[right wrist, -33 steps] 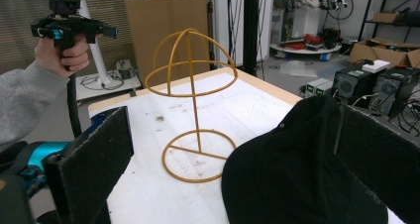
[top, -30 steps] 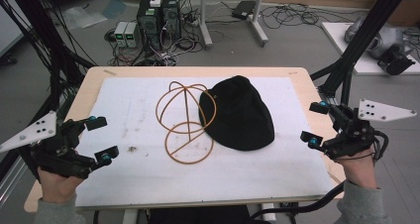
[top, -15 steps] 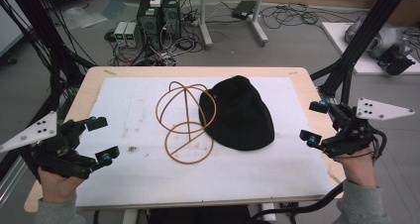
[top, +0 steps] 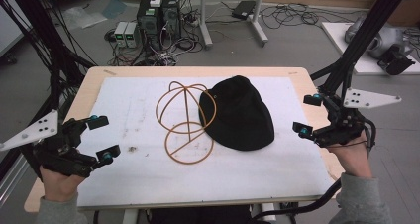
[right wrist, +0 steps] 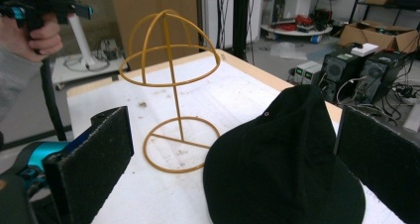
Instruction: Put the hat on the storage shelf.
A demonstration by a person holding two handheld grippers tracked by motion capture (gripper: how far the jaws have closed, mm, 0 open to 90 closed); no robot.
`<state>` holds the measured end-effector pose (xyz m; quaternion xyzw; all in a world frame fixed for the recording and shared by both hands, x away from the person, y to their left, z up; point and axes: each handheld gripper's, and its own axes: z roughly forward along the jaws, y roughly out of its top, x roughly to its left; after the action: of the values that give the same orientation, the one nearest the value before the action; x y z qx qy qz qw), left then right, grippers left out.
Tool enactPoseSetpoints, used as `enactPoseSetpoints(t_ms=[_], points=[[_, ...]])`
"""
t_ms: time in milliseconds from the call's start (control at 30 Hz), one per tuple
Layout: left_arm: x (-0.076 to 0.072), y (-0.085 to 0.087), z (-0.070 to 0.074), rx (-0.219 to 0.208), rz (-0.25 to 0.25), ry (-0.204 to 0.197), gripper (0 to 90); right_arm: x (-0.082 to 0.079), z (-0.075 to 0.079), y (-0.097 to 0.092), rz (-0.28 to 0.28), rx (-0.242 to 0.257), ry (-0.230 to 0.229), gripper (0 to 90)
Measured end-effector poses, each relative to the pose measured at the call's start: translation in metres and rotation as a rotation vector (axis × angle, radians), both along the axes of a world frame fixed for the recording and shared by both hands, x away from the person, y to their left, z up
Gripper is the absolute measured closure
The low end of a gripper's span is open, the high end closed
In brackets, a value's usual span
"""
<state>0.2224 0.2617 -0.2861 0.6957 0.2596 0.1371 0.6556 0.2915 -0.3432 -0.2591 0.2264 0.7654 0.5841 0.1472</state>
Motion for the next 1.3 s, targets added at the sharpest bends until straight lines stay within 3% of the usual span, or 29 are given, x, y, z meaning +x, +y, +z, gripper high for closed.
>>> enactPoseSetpoints(t_ms=[200, 367, 400, 900, 1300], points=[[-0.001, -0.001, -0.001, 0.005, 0.005, 0.006, 1.7, 0.016, 0.011, 0.014, 0.008, -0.046, 0.002, 0.8], [-0.003, -0.001, -0.003, 0.008, 0.006, 0.009, 1.7, 0.029, 0.015, 0.021, 0.011, -0.054, 0.009, 0.8], [-0.003, -0.001, -0.003, 0.009, 0.005, 0.009, 1.7, 0.038, 0.017, 0.025, 0.005, -0.06, 0.012, 0.8], [-0.015, 0.002, -0.005, 0.027, 0.031, 0.022, 1.7, 0.086, 0.023, 0.051, -0.014, -0.041, 0.012, 0.8], [-0.024, 0.009, -0.005, 0.029, 0.051, 0.022, 1.7, 0.119, 0.026, 0.073, 0.017, -0.04, 0.001, 0.8]])
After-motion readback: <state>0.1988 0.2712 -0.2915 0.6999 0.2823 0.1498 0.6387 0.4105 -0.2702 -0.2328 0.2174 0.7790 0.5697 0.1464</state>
